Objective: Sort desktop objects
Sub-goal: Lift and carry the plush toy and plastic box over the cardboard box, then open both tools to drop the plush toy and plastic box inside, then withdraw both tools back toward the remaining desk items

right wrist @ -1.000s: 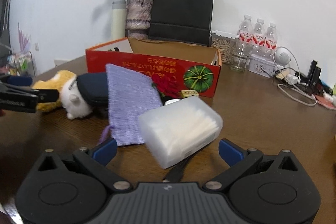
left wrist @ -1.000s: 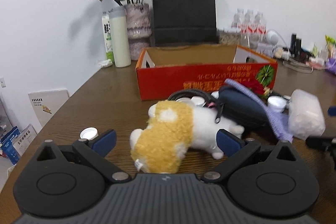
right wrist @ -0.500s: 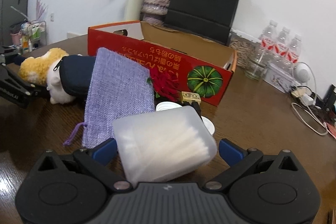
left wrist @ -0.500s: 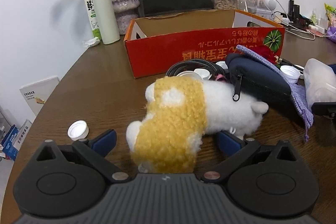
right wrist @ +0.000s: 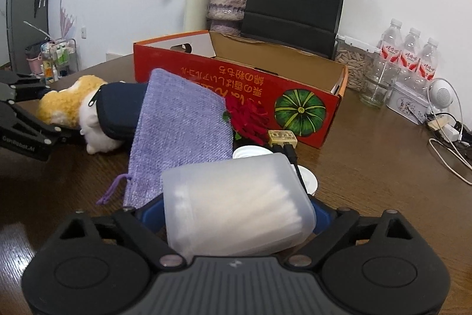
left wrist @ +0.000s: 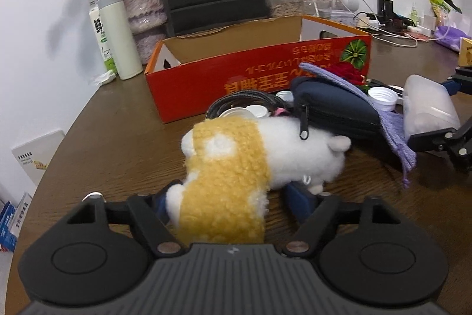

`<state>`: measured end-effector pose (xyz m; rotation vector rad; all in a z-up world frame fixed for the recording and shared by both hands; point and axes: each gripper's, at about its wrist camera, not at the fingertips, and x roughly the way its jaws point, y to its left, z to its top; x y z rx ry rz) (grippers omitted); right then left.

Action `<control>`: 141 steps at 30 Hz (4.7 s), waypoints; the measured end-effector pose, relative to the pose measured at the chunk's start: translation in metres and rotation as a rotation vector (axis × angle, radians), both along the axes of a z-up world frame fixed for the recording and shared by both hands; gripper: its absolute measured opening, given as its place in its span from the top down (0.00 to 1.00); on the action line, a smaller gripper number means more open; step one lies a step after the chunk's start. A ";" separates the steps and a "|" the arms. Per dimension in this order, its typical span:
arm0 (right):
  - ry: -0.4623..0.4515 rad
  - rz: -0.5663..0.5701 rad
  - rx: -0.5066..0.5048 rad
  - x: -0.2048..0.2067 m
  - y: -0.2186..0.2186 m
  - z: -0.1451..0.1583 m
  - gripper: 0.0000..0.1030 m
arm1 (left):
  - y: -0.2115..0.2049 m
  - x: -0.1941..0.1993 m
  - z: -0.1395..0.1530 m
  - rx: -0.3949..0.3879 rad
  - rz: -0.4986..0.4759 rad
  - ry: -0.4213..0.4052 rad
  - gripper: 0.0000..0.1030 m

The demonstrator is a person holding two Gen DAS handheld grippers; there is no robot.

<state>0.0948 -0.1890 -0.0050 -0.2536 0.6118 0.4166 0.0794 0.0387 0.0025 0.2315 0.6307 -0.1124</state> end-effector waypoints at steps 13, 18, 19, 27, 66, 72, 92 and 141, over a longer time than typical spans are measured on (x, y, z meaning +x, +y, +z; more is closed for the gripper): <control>-0.029 -0.041 0.051 -0.027 0.002 0.008 0.21 | 0.002 -0.021 0.004 -0.075 0.063 -0.056 0.53; -0.070 -0.058 0.096 -0.042 0.000 0.017 0.21 | 0.006 -0.031 0.013 -0.103 0.081 -0.100 0.54; -0.077 -0.063 0.105 -0.044 0.000 0.019 0.21 | 0.007 -0.033 0.015 -0.109 0.085 -0.111 0.54; -0.154 -0.099 0.162 -0.045 -0.002 0.039 0.21 | 0.017 -0.041 0.048 -0.125 0.112 -0.236 0.54; -0.008 -0.262 0.124 0.220 0.046 0.035 0.21 | -0.005 0.220 0.029 -0.165 0.179 -0.060 0.53; 0.009 -0.256 0.077 0.217 0.053 0.029 0.21 | -0.014 0.221 0.020 -0.118 0.168 -0.018 0.51; 0.023 -0.230 0.136 0.204 0.047 0.046 0.00 | -0.002 0.191 0.044 -0.253 0.230 -0.232 0.00; -0.120 -0.328 0.116 -0.028 -0.029 0.030 0.00 | 0.074 -0.034 0.037 -0.139 0.284 -0.296 0.00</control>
